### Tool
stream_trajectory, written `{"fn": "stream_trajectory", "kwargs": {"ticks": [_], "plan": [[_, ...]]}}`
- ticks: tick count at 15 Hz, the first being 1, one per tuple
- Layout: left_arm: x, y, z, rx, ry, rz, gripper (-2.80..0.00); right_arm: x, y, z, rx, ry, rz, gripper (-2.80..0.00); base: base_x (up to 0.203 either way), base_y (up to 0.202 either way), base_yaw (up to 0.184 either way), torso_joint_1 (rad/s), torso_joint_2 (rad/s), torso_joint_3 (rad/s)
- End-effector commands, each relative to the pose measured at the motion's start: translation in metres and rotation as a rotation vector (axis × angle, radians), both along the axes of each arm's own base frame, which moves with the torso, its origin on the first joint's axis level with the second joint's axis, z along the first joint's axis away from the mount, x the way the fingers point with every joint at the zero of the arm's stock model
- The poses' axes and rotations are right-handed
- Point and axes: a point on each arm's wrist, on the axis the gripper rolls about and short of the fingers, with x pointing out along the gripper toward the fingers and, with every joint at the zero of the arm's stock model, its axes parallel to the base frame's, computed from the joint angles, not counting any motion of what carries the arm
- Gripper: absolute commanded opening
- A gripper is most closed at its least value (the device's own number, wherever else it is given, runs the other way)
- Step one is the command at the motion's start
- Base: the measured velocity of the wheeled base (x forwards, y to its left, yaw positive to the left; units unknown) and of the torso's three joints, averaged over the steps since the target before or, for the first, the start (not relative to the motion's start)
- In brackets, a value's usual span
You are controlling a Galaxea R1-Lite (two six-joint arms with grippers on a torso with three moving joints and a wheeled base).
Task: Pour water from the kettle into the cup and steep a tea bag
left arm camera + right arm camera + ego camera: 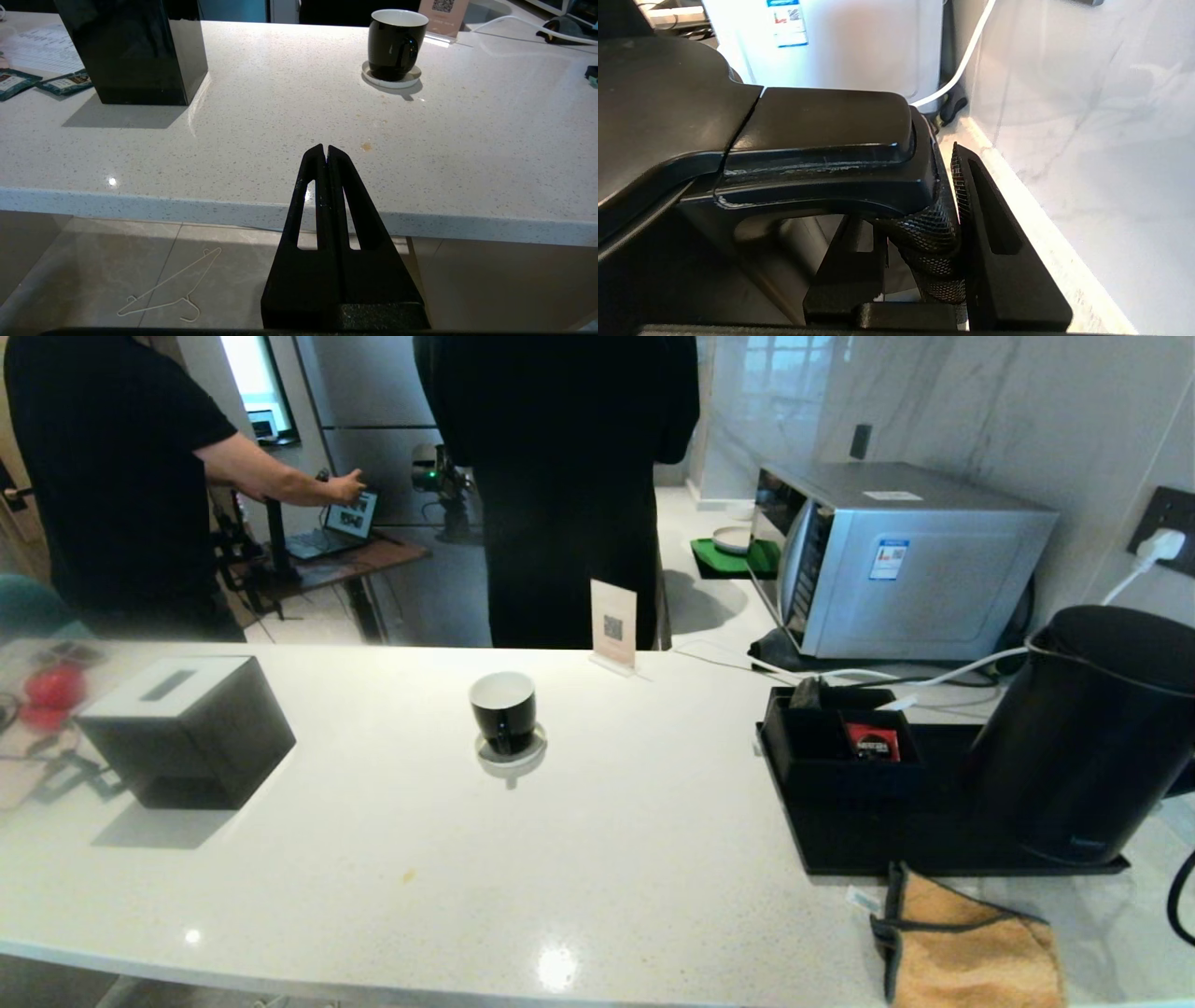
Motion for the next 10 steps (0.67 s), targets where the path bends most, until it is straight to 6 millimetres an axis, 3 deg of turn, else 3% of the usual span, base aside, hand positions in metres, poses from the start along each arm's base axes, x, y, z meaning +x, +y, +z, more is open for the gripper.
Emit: {"fn": "stream_trajectory", "kwargs": {"ticks": [1,10], "plan": [[0.0,0.0,0.0,0.0,0.001,0.002,-2.8,-0.01,0.008,0.009,-0.004,-0.039,0.014,-2.8,0.0,0.0,0.0,0.0,0.0,0.0],[0.0,0.0,0.0,-0.001,0.001,0.001,-2.8,-0.025,0.017,0.004,0.007,-0.028,0.022,-2.8,0.0,0.0,0.0,0.0,0.0,0.0]]}}
